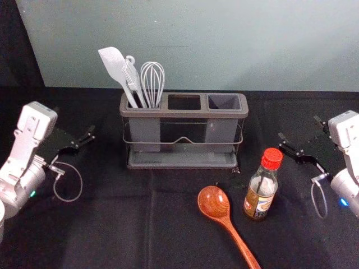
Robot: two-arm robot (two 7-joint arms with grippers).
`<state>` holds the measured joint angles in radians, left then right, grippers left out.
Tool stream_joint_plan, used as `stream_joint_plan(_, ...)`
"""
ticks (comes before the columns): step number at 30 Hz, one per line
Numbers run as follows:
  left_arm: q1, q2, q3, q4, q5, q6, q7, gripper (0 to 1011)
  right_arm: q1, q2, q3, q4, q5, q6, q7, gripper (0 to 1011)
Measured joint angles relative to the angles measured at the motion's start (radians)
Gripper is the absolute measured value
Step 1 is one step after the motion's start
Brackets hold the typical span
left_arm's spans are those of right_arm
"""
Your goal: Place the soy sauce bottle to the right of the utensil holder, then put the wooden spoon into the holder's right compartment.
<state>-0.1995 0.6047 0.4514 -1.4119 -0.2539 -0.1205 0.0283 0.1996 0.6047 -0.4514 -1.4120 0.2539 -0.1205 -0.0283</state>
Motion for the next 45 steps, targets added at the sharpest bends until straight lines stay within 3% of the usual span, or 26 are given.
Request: stream_joint_plan(45, 0.000, 0.000, 0.000, 0.000, 0.000, 0.000, 0.000, 1005, 0.000, 0.000, 0.000, 0.000, 0.000, 0.000, 0.000, 1002)
